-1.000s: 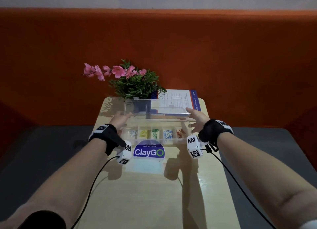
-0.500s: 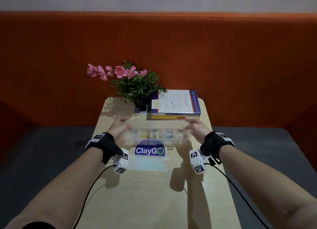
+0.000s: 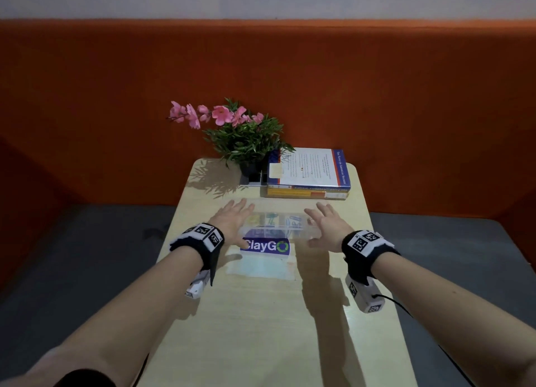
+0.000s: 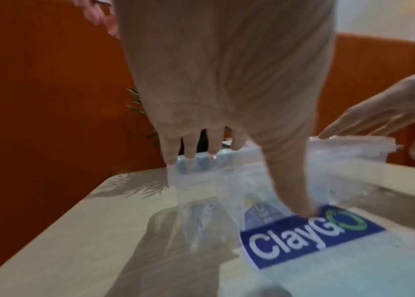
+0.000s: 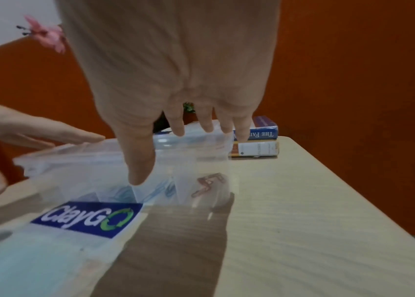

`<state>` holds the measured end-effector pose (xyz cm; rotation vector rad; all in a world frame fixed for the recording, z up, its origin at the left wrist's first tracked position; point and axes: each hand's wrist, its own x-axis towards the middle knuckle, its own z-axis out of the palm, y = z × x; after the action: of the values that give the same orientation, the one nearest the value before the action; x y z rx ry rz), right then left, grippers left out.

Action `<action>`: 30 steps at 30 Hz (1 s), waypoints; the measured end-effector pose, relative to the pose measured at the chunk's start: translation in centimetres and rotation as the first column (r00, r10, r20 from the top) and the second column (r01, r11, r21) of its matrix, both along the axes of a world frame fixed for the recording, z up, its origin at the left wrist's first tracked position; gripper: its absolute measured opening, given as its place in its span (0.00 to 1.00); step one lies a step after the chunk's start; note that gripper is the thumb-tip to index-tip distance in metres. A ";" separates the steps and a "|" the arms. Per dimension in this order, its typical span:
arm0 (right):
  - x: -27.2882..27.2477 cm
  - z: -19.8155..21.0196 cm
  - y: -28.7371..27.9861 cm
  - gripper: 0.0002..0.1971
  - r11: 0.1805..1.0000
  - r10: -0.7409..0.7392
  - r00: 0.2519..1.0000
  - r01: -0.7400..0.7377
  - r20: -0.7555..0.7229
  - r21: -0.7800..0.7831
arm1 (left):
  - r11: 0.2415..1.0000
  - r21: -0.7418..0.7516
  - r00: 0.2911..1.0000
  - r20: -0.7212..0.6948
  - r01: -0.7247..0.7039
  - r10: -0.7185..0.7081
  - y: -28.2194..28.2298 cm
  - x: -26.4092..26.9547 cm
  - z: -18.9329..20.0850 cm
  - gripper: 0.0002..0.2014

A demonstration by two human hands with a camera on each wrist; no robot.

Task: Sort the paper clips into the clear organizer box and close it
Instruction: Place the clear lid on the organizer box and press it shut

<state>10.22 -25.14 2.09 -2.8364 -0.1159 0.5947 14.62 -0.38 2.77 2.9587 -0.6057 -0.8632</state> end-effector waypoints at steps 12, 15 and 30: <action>1.3 1.3 -0.9 0.33 0.999 0.030 0.999 -0.030 0.028 -0.024 | 0.982 0.151 0.992 0.040 0.116 -0.123 -0.3 1.1 1.2 0.39; 1.0 0.6 -0.3 0.28 0.997 0.045 0.996 -0.039 0.082 -0.068 | 0.968 0.210 0.988 0.049 0.135 -0.149 -0.7 0.9 1.5 0.38; 0.2 -1.9 1.8 0.22 0.944 0.099 0.984 -0.044 0.151 -0.326 | 0.973 0.229 0.999 0.046 0.009 -0.020 -2.3 1.2 -0.6 0.48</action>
<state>10.39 -23.33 0.23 -3.2105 -0.1662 0.4226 15.79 -2.64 2.17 3.1930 -0.5652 -0.9251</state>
